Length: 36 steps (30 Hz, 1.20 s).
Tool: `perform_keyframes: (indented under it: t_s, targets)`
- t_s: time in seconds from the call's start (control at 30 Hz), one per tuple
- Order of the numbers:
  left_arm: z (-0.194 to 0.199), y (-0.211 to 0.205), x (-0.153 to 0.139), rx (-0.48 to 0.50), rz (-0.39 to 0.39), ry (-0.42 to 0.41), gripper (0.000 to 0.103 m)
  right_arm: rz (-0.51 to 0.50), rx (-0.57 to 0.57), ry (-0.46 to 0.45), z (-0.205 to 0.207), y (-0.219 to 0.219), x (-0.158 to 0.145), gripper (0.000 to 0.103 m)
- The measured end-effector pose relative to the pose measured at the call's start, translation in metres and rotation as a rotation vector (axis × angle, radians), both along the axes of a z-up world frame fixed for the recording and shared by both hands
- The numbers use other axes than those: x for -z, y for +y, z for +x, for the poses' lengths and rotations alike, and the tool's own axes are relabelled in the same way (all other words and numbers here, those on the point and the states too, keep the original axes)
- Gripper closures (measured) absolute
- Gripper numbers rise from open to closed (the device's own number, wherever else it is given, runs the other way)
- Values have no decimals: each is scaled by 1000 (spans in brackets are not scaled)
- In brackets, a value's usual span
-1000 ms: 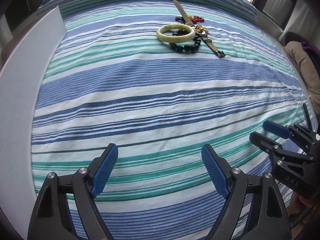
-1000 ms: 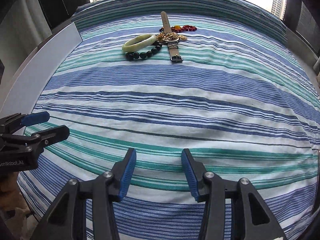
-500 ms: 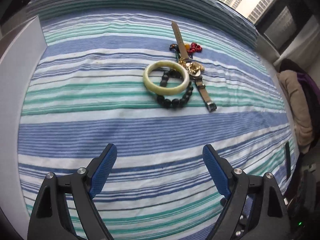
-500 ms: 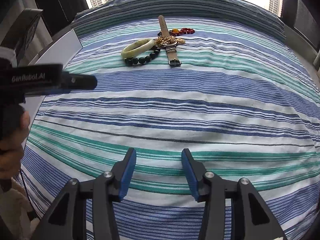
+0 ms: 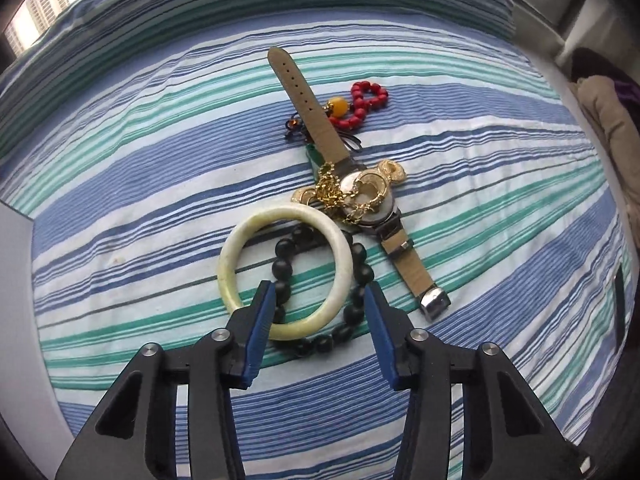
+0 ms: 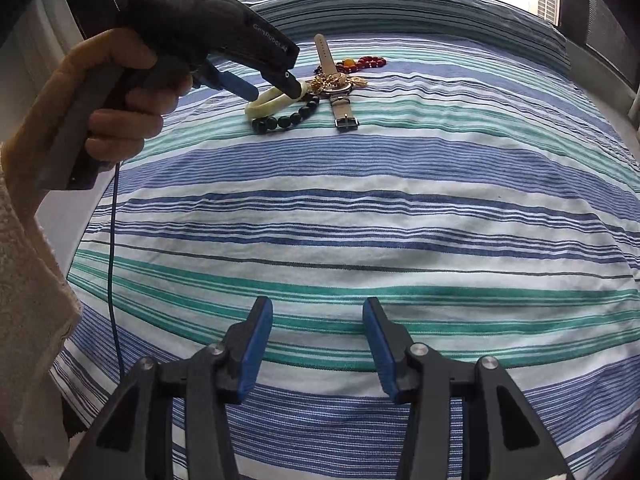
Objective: Organize jewelry
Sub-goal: 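Grasp the pale jade bangle with the left tool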
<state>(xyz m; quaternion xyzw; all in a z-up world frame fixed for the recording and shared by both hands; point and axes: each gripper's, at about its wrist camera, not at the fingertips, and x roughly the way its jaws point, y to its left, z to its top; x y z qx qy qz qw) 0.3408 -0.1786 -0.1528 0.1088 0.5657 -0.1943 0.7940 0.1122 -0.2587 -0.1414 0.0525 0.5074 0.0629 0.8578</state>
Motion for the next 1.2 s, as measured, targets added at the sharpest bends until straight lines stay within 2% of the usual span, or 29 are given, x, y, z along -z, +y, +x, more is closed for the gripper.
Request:
perform_keyframes:
  t_s: [0.07, 0.1, 0.33, 0.57, 0.87, 0.93, 1.1, 1.2]
  targets:
    - [0, -5, 4, 20, 20, -2, 71, 3, 7, 3, 0, -2, 1, 55]
    - [-1, -9, 6, 31, 33, -5, 80, 4, 10, 3, 0, -4, 2, 55]
    - [-10, -15, 8, 59, 117, -57, 94, 16, 30, 7, 5, -12, 5, 55]
    - [-35, 29, 5, -12, 117, -21, 94, 25, 20, -2, 10, -11, 1, 55]
    - [-92, 97, 5, -117, 110, 1, 94, 76, -24, 20, 22, -6, -5, 55]
    - [-108, 110, 8, -123, 111, -1, 94, 118, -40, 48, 35, -7, -9, 55]
    - [-131, 133, 16, -139, 88, 13, 95, 112, -88, 161, 88, 2, -18, 55]
    - [-134, 147, 23, -150, 76, 21, 95, 62, -150, 140, 128, 21, -29, 55]
